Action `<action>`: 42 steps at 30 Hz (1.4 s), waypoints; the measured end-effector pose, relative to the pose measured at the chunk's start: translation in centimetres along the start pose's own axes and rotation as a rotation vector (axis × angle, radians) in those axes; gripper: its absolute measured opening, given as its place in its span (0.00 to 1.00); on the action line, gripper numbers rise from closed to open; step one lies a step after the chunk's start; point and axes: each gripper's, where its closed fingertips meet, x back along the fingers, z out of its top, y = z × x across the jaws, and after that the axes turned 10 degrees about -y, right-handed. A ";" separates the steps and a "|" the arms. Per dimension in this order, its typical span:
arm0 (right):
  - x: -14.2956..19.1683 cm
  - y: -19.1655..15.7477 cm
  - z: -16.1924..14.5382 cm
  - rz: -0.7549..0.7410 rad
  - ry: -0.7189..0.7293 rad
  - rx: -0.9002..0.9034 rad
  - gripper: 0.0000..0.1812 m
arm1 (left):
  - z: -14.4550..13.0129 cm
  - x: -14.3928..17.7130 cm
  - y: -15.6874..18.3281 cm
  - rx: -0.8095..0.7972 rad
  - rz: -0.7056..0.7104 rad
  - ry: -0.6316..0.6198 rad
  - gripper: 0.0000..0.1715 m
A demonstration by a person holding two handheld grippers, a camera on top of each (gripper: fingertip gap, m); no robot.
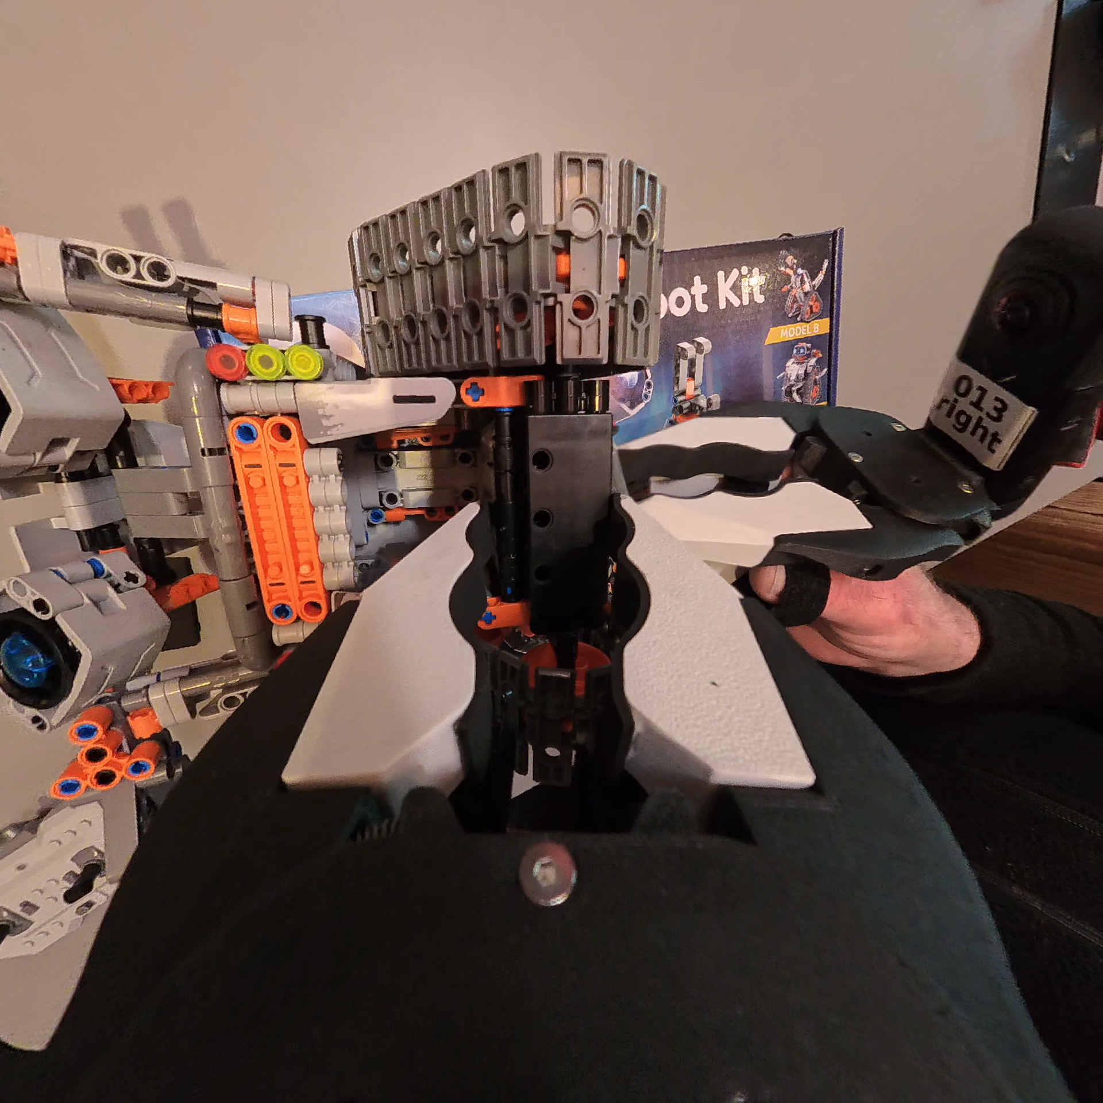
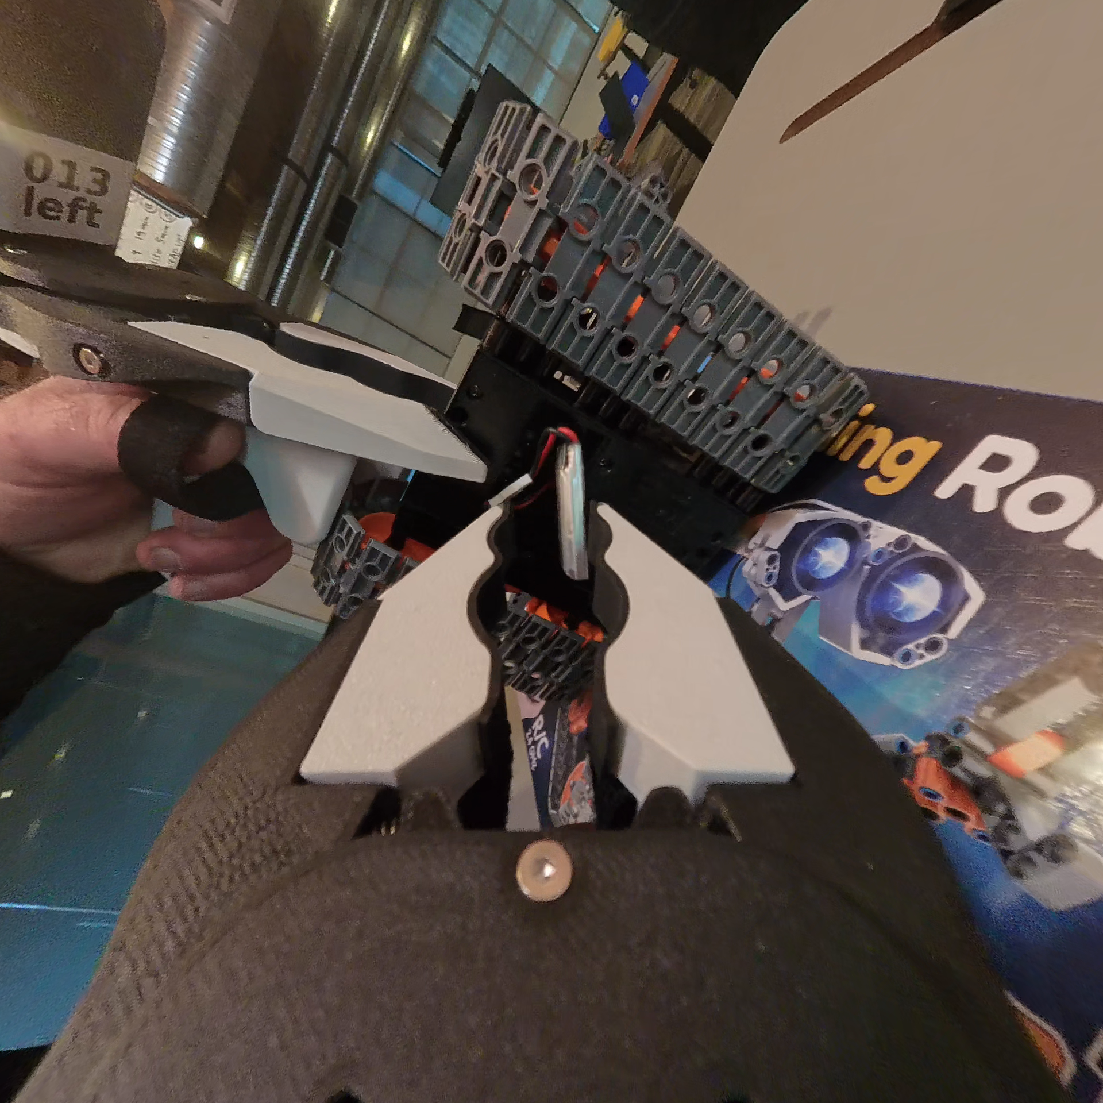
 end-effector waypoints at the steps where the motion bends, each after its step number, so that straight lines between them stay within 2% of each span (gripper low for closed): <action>1: 0.1 0.0 0.0 -0.017 0.001 0.019 0.13 | 0.0 0.0 0.0 0.000 0.000 -0.001 0.22; 7: 1.3 0.2 0.5 -0.151 0.016 0.189 0.09 | 0.0 -0.2 0.1 -0.003 -0.005 -0.004 0.22; 9: 1.1 0.4 0.3 -0.173 -0.004 0.216 0.04 | 0.0 -0.2 0.2 -0.004 -0.007 -0.006 0.22; 12: 1.2 0.9 0.2 -0.186 -0.014 0.208 0.03 | 0.0 -0.2 0.2 -0.004 -0.008 -0.005 0.22; 15: 1.5 0.4 0.9 -0.143 0.019 0.141 0.03 | 0.1 -0.3 0.3 -0.002 -0.012 -0.003 0.23; 22: 0.8 0.9 1.7 0.053 0.046 -0.251 0.02 | 0.2 -0.7 0.7 -0.023 0.021 0.006 0.23; 26: 0.7 0.8 1.6 0.045 0.059 -0.299 0.02 | 0.0 -0.8 1.0 -0.092 0.073 0.003 0.25; 34: 0.4 0.2 1.4 0.072 0.042 -0.317 0.03 | -0.5 -1.7 1.0 -0.294 0.277 -0.019 0.35; 39: 0.0 -0.2 0.9 0.115 -0.007 -0.335 0.03 | -0.5 -1.7 -0.6 -0.421 0.522 -0.033 0.30; 42: -0.1 -0.3 0.8 0.129 -0.013 -0.349 0.03 | -0.4 -1.7 -1.0 -0.466 0.629 -0.035 0.31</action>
